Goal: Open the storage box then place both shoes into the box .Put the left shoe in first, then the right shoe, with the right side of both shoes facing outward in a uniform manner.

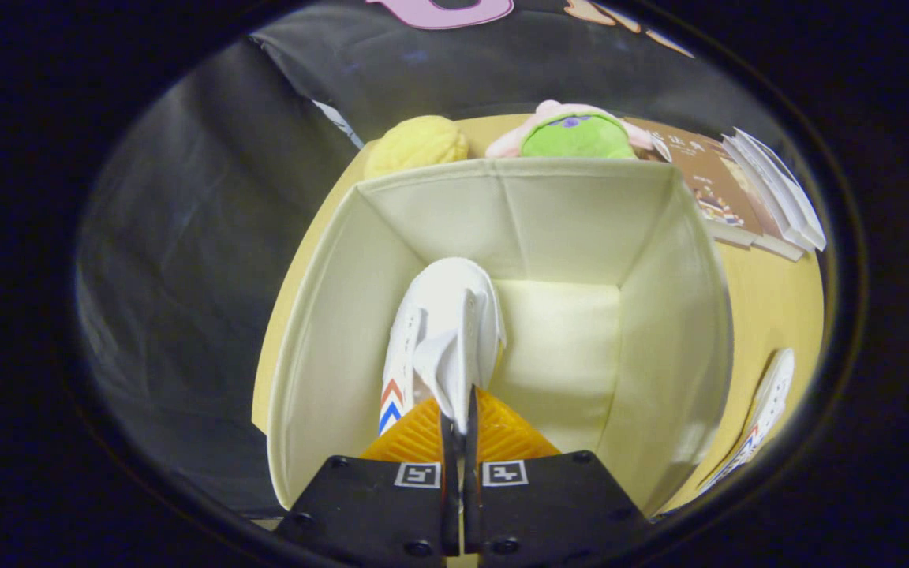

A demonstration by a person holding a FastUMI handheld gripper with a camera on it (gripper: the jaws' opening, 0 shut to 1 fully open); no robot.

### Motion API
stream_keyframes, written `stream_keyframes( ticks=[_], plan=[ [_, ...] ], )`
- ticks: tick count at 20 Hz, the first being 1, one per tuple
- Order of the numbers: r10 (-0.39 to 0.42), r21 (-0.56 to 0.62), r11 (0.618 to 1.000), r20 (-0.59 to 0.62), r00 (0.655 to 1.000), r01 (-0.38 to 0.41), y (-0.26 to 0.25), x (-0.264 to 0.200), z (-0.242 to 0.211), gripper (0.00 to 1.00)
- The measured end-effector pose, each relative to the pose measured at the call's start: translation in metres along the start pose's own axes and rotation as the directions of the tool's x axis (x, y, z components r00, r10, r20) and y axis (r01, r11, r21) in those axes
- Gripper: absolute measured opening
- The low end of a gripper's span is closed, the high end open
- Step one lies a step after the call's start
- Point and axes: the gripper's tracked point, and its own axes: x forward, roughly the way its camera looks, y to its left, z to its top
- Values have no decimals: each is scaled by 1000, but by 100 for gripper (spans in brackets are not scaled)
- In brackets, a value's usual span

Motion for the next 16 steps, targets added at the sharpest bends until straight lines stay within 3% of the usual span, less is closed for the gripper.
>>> stream_keyframes(
  ticks=[2,5,10,16],
  plan=[
    [62,-25,998,22,998,-62,15,-4,3,44],
    [86,-93,993,74,994,-79,13,-23,5,100],
    [144,-138,983,185,972,-119,5,-68,21,98],
    [88,-172,984,291,953,-38,-55,-119,29,100]
  ],
)
